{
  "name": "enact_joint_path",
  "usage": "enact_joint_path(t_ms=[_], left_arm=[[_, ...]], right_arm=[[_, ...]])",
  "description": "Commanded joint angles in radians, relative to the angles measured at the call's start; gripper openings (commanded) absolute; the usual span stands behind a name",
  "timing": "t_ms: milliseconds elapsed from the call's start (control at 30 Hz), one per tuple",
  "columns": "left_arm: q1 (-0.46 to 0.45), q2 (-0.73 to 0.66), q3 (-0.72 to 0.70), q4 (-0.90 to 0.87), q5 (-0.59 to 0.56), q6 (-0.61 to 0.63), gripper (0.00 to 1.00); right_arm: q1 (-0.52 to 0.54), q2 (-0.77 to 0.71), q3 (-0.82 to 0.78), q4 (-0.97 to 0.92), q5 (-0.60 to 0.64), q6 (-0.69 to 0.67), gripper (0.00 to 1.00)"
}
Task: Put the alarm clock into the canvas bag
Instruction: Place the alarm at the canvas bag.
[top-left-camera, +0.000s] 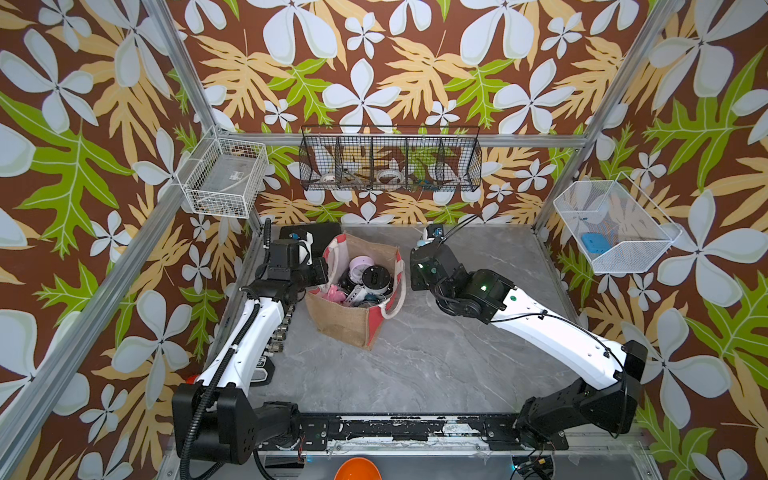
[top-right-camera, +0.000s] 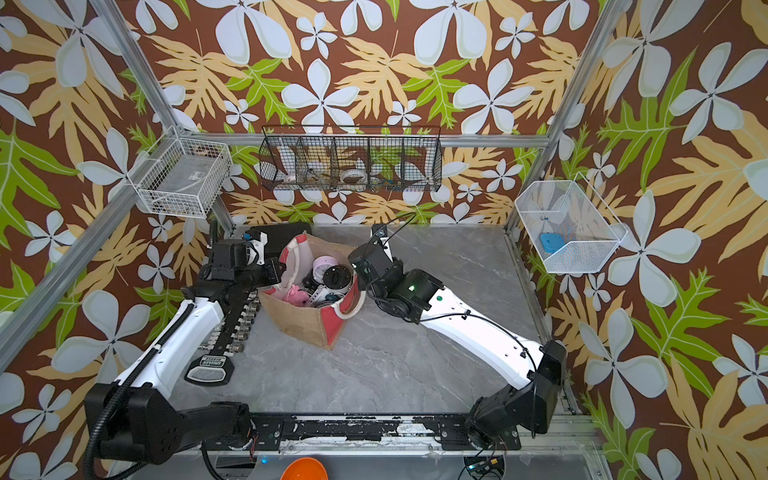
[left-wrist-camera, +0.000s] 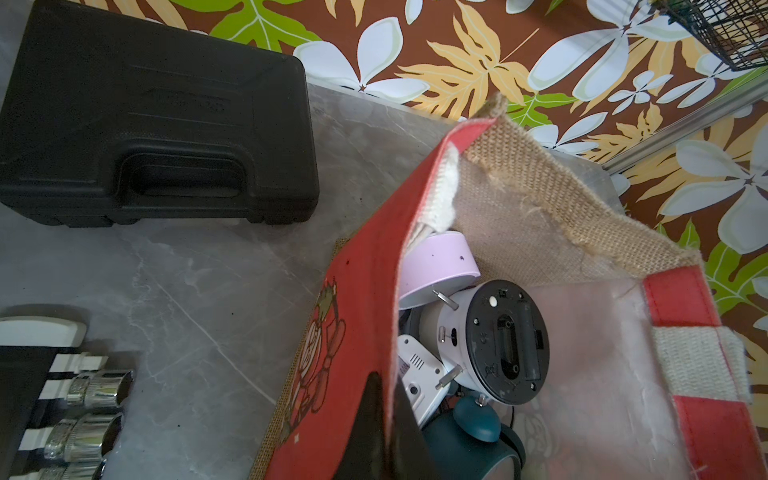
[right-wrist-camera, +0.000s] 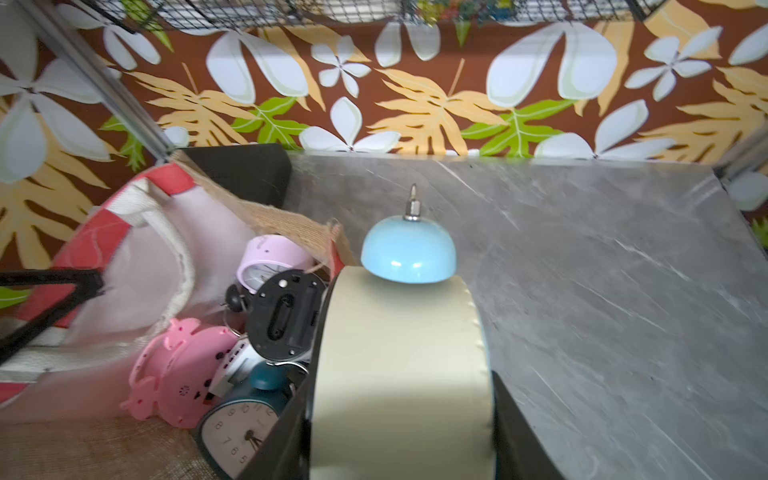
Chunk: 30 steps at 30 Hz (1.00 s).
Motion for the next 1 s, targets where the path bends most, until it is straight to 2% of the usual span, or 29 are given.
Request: enact_joint_path(t_ms=[0, 233, 433, 633, 800, 967], left_arm=[[0.001, -0.011, 0.004, 0.035, 0.021, 0.001, 0.00], [0.001, -0.012, 0.004, 0.035, 0.018, 0.001, 0.00], [0.000, -0.014, 0.003, 0.035, 0.018, 0.001, 0.00], [0.001, -0.018, 0.004, 0.035, 0.017, 0.002, 0.00], [0.000, -0.018, 0.003, 0.035, 0.016, 0.002, 0.00], [0.001, -0.020, 0.003, 0.035, 0.014, 0.003, 0.00]], right_arm=[[0.002, 0.046, 0.082, 0.049, -0.147, -0.122, 0.42], [0.003, 0.199, 0.250, 0.075, -0.484, -0.183, 0.42], [0.003, 0.335, 0.327, 0.103, -0.656, -0.150, 0.42], [0.003, 0.445, 0.363, 0.102, -0.704, -0.128, 0.42], [0.003, 0.519, 0.381, 0.086, -0.695, -0.120, 0.41], [0.008, 0.580, 0.415, 0.032, -0.582, -0.149, 0.39]])
